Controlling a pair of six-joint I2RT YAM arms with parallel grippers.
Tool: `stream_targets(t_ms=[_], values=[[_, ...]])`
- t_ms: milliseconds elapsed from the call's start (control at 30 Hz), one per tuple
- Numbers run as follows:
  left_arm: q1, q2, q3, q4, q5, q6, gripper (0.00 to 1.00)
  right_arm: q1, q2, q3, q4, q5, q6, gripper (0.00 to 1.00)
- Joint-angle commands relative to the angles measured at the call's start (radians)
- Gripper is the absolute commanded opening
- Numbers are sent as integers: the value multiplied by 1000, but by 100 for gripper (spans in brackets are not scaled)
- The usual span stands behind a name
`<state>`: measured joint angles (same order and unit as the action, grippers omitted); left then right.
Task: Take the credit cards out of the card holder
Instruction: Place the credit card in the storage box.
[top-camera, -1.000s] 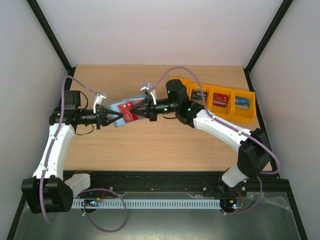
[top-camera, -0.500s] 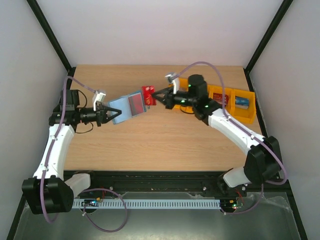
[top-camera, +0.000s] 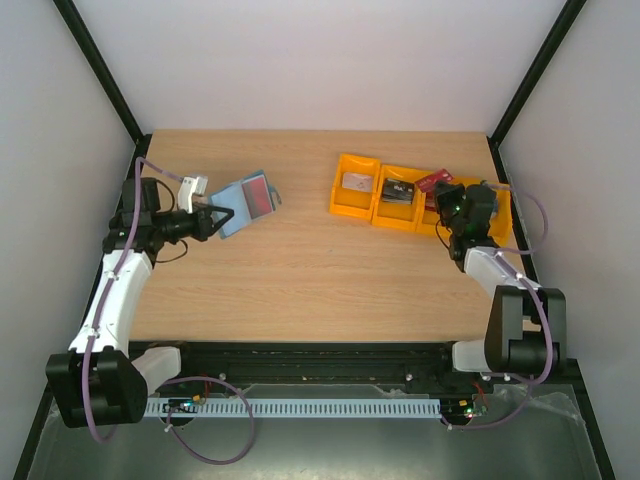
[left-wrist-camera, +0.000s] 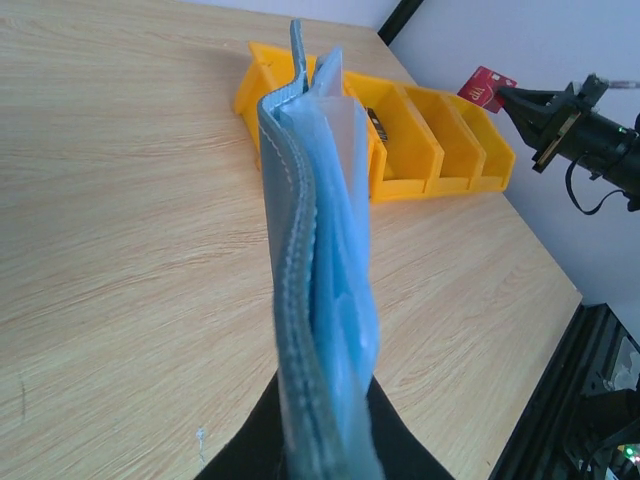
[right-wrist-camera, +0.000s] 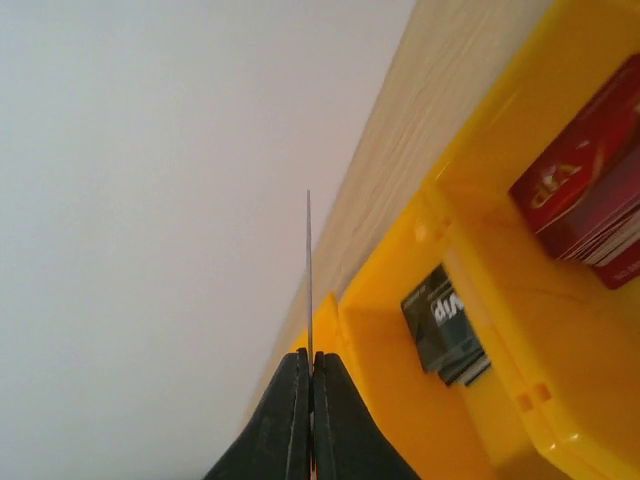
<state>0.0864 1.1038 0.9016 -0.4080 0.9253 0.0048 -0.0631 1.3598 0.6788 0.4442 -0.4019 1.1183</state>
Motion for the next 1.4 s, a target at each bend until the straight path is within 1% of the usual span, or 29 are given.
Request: stream_targets(t_ms=[0,67,133,267,367,467,567,667,833,967,1000,1033,1067,1100,1167,1233,1367], values=[[-2,1,-4,37,0,-28,2,5,30,-40,112,322,331,2],[-8,2,-2,31,-1,-20,2,5,73,-25,93,382,410,2],[-14,6,4,26,-2,-16,2,5,132,6,72,401,468,1],[-29,14,7,22,-1,-11,2,5,261,90,36,393,520,2],[-39,20,8,21,-2,-8,2,4,306,122,6,417,547,2],[-46,27,10,18,0,-1,2,4,349,165,-5,449,532,2],[-49,36,11,16,1,0,2,5,405,226,-58,448,515,2],[-50,39,13,16,-1,0,2,5,449,253,-74,469,541,1],[-50,43,13,12,-2,4,2,5,490,310,-129,512,522,2],[-50,50,14,13,-3,4,2,5,508,322,-124,512,508,2],[-50,52,14,13,-3,5,2,5,510,327,-127,508,504,3],[-50,53,14,13,-4,5,2,5,509,327,-127,504,501,8],[-50,53,14,13,-4,7,2,5,506,326,-126,501,498,17],[-50,53,13,12,-3,6,2,4,498,326,-127,500,494,28],[-50,53,13,12,-2,7,2,5,475,325,-133,507,483,54],[-50,53,11,11,1,8,2,5,447,327,-150,520,475,63],[-50,50,12,11,3,8,2,5,371,342,-199,541,433,78]])
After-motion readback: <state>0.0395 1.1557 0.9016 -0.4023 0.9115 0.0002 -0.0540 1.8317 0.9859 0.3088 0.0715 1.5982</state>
